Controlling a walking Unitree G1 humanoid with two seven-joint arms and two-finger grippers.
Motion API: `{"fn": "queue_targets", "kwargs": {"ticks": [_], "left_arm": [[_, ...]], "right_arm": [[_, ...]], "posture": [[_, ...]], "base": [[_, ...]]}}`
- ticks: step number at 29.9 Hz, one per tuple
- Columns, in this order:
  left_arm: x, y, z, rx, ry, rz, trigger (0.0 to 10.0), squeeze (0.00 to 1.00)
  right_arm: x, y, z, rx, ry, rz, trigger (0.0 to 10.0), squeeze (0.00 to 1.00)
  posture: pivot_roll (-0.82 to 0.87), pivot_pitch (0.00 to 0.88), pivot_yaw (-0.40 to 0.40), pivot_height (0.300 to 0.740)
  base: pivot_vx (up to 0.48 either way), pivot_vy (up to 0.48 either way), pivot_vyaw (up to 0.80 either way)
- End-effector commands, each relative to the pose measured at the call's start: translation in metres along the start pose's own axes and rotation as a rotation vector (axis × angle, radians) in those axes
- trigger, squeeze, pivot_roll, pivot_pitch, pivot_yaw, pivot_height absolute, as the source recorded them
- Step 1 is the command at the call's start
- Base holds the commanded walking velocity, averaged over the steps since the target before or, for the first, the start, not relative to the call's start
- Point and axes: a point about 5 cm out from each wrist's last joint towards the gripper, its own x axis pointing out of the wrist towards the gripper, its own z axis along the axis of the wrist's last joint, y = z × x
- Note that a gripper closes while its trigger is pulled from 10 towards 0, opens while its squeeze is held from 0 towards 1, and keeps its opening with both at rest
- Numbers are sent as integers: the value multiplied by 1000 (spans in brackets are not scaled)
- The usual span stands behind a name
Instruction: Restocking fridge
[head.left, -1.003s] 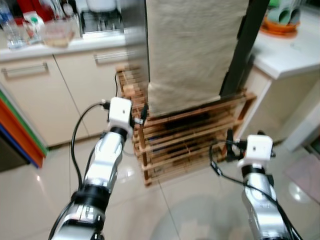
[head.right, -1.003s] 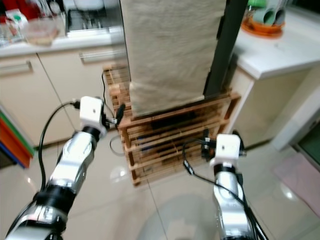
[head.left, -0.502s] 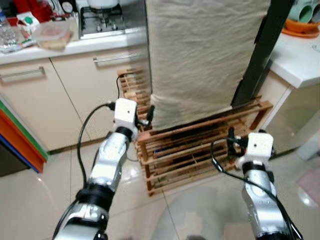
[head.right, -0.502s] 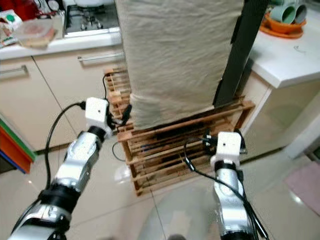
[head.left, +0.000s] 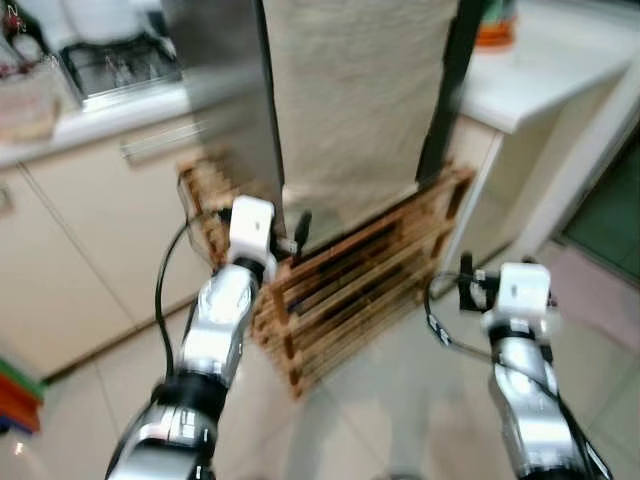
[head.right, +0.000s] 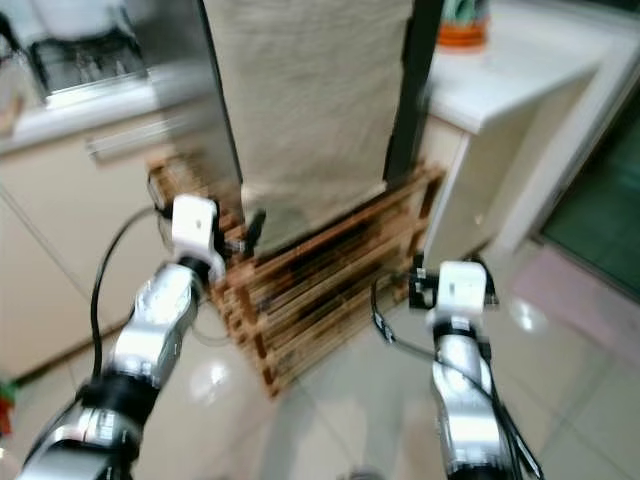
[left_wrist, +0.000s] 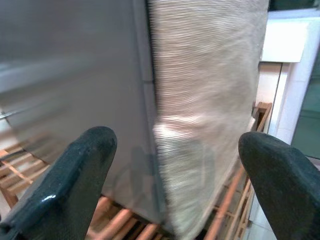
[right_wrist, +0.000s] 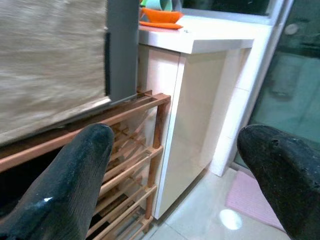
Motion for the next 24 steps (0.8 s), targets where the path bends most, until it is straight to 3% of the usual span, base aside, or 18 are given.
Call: {"fn": "queue_targets", "kwargs": {"ticks": [1,5,10,15,17,24], "left_arm": [[-2,9,-1,10,5,22,10000,0],[-4,8,1,39,-15,14,10000,0],[-4,-1,11,71,-51,-57,10000,0],[-4,-6,24,74,-112,-113,10000,0],[-6,-11,34,16,-178,-156,10000,0],[-9,-18,46,-17,-229,-203,10000,0]], "right_arm": [[3,6,10,17,-46,-6,10000,0],[3,2,19,10,-89,-48,10000,0],[3,-7,30,15,-104,-149,10000,0],[5,-3,44,10,-159,-135,10000,0],[6,0,41,-1,-148,-123,10000,0],[6,3,37,-17,-128,-111,10000,0]], "posture": [[-145,0,31,727],[-146,0,30,727],[-142,0,29,727],[-142,0,27,727],[-141,0,28,727],[-132,0,24,727]], "base": [[0,480,-675],[0,480,-667],[0,0,0],[0,0,0],[341,0,0],[480,0,0]]}}
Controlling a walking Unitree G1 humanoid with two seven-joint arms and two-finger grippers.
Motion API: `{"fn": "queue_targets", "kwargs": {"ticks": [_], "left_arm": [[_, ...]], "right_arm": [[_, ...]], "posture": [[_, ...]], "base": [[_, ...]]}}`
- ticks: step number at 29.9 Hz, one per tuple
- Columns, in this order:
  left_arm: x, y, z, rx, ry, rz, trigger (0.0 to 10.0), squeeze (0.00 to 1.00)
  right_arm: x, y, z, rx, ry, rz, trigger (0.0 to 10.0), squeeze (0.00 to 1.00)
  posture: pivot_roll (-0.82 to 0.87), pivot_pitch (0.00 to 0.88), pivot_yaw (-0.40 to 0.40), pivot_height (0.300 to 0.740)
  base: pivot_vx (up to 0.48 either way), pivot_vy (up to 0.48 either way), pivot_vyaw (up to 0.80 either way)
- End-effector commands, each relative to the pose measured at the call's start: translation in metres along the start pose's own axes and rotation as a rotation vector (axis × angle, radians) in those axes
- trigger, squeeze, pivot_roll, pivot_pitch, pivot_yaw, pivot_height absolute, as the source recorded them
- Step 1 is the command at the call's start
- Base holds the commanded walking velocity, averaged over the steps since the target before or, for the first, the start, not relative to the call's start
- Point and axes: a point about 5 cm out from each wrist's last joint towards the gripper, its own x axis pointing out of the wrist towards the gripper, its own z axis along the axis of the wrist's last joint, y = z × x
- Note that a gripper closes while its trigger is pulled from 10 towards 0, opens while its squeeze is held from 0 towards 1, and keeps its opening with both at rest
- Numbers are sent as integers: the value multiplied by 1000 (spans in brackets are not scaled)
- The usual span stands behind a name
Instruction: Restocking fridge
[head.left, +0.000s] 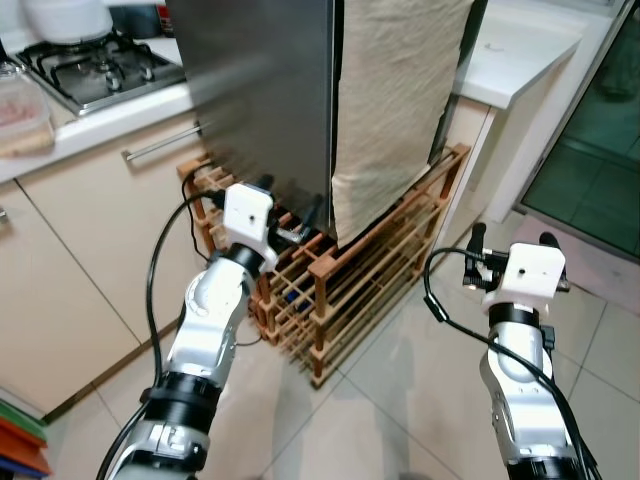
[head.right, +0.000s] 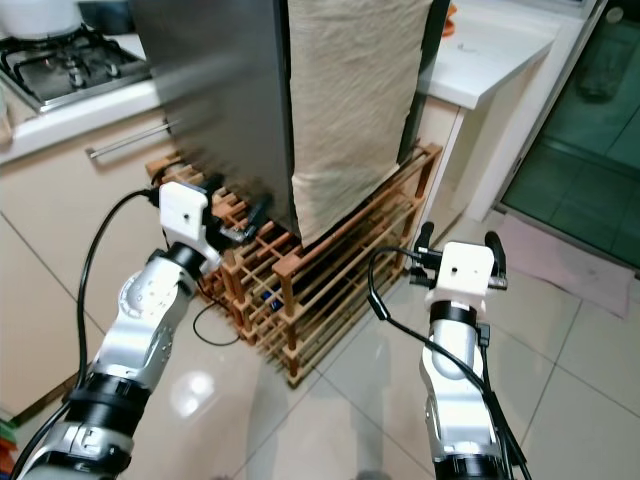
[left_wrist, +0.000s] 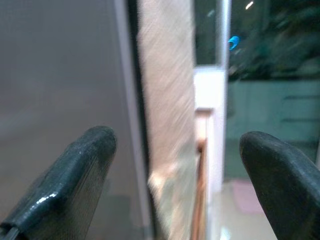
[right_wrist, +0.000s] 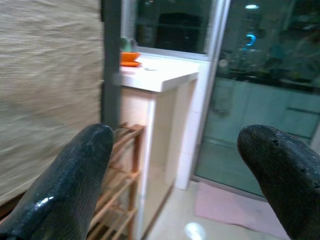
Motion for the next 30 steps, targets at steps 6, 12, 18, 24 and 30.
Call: {"fn": "queue_targets", "kwargs": {"ticks": [6,12,18,24,30], "left_arm": [[1,1,3,-6,6,-3,10000,0],[4,17,0,11,57,128,10000,0],[5,20,0,-11,65,154,10000,0],[11,13,1,-26,79,106,10000,0],[25,-8,-4,39,153,-37,10000,0]], "right_arm": [[4,1,-2,-20,7,18,10000,0],[3,3,-3,-28,6,33,10000,0],[0,3,-6,-38,13,46,10000,0],[-1,1,-8,-42,22,45,10000,0],[0,1,-9,-45,25,46,10000,0]], "posture": [[-130,0,24,727],[-133,0,22,727],[-137,0,23,727],[-140,0,21,727],[-145,0,20,727]], "base": [[400,0,0],[0,0,0],[0,0,0],[0,0,0],[0,0,0]]}}
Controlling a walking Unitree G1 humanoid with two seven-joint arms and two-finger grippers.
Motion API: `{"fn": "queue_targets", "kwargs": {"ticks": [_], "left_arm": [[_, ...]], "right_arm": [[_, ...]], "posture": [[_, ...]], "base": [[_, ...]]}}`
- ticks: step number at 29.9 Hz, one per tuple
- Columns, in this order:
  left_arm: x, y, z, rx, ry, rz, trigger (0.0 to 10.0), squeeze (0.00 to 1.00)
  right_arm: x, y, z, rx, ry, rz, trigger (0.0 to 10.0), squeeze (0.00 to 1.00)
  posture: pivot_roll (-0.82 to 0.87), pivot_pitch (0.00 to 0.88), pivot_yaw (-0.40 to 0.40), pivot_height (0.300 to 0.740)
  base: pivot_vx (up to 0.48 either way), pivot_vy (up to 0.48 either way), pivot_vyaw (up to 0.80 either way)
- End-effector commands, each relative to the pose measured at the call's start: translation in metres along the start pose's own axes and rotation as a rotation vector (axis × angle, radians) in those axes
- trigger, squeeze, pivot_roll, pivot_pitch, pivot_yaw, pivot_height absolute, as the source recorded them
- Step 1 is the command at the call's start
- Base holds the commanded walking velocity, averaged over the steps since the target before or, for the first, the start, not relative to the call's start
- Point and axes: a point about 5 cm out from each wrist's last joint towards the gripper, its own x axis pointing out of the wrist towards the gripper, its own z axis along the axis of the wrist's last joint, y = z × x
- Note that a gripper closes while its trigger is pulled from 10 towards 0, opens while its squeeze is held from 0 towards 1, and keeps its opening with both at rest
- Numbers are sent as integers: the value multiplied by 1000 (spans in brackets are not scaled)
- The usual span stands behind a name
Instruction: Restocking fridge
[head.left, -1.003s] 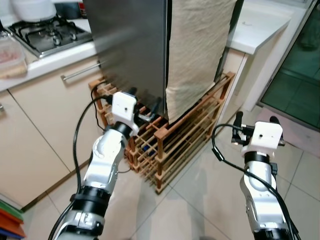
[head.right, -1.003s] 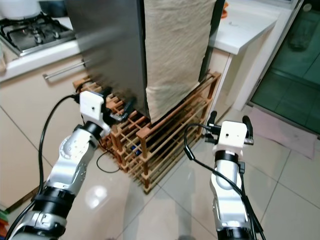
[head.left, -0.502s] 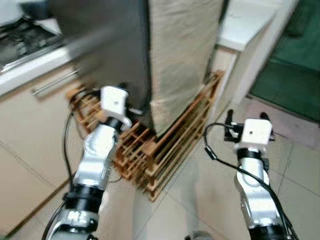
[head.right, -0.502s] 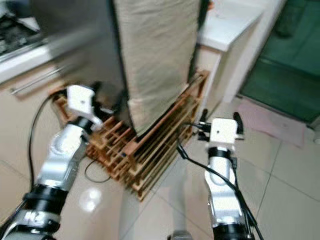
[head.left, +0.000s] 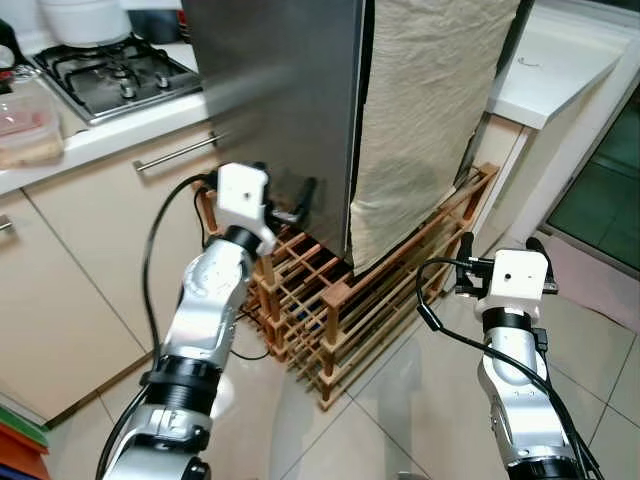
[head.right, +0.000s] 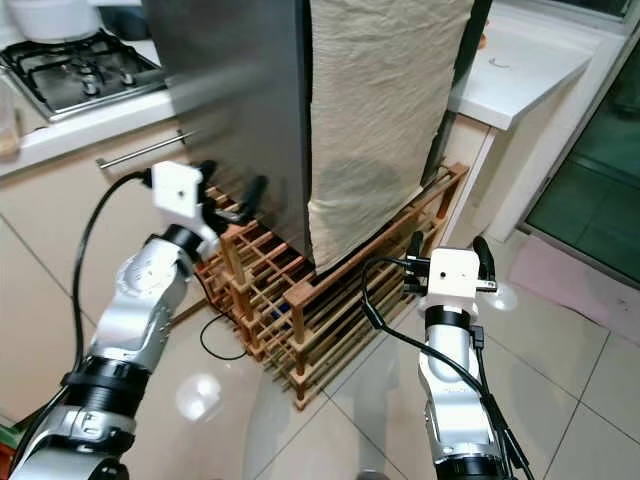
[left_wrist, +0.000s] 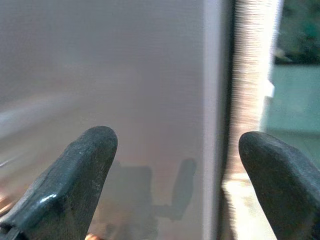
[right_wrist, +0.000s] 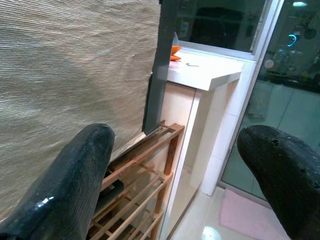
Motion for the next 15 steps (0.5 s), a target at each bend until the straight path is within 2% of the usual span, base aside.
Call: {"fn": "queue_targets", "kwargs": {"ticks": [1,5,11,15], "left_arm": [[4,-10,-5,39,41,-59,10000,0],[11,-27,-9,32,84,-148,10000,0],[26,-27,-4,54,89,-95,10000,0],[34,-24,4,43,69,-69,10000,0]], "right_arm": [[2,-3,1,-5,-8,-8,10000,0],[3,-7,2,-9,-11,-21,10000,0],[-7,-17,1,-24,-13,-22,10000,0],[-17,-17,-3,-17,5,32,10000,0]], "posture": [[-145,0,20,727],[-150,0,19,727],[-169,0,20,727],[-185,0,26,727]], "base": [[0,0,0],[0,0,0],[0,0,0],[0,0,0]]}}
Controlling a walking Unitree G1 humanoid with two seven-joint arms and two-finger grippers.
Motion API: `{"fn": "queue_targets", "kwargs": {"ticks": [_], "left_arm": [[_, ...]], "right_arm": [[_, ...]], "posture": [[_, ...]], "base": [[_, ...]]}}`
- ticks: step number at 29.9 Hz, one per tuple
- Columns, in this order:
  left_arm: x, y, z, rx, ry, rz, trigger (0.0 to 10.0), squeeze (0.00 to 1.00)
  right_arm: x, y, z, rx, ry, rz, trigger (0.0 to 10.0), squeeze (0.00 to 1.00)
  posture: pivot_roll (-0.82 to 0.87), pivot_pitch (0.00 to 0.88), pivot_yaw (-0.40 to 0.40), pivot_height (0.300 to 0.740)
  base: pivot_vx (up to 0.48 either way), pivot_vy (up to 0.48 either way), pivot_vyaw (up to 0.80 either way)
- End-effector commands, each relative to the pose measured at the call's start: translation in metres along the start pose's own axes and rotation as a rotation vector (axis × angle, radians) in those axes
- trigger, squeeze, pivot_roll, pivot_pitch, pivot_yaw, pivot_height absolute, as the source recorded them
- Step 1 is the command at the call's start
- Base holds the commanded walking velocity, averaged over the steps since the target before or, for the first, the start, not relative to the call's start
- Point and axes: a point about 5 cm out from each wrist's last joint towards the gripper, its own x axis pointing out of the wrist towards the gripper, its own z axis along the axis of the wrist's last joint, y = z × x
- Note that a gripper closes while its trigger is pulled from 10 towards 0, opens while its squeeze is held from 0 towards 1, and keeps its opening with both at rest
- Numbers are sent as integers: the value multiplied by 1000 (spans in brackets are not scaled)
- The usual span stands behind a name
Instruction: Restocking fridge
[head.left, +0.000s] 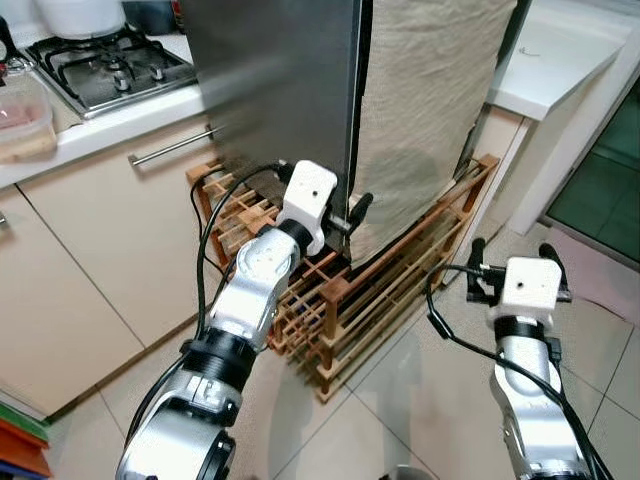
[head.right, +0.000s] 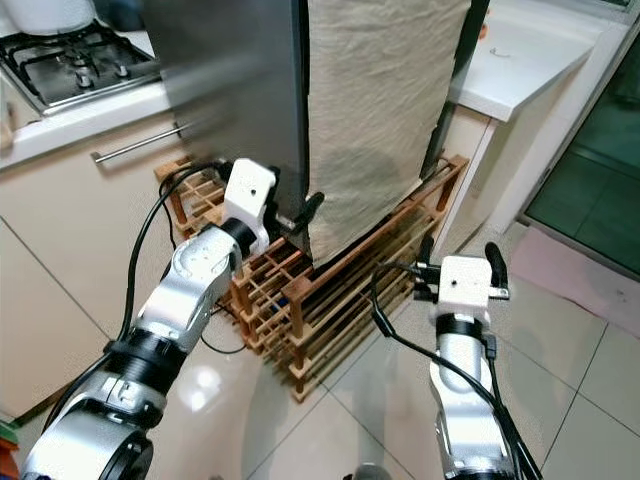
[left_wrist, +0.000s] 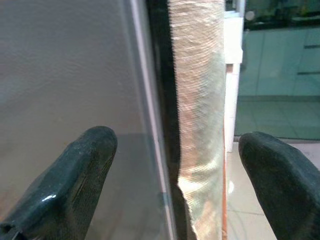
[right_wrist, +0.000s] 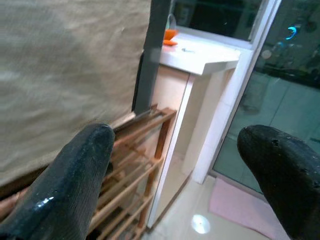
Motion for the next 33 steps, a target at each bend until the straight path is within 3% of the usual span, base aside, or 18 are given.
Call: {"fn": "queue_targets", "kwargs": {"ticks": [1,6,13,20,21,30,33], "left_arm": [[3,2,4,4,-10,16,10000,0],[9,2,8,-38,-17,13,10000,0],[11,-8,14,-119,-44,-82,10000,0],[12,-16,12,-125,-41,-102,10000,0],[14,-17,15,-164,-59,-118,10000,0],[19,-25,19,-231,-60,-199,10000,0],[22,-23,23,-225,-70,-183,10000,0]], "right_arm": [[0,0,6,16,-22,20,10000,0],[-5,12,7,45,-24,136,10000,0],[-9,8,-1,27,6,141,10000,0],[1,17,3,61,-4,126,10000,0],[1,21,6,65,-18,153,10000,0],[1,30,2,79,-3,205,10000,0],[3,30,4,78,-12,212,10000,0]], "posture": [[-185,0,26,727],[-192,0,28,727],[-189,0,33,727],[-183,0,39,727],[-181,0,40,727],[-179,0,25,727],[-182,0,24,727]], "base": [[0,0,0],[0,0,0],[0,0,0],[0,0,0],[0,0,0],[0,0,0],[0,0,0]]}}
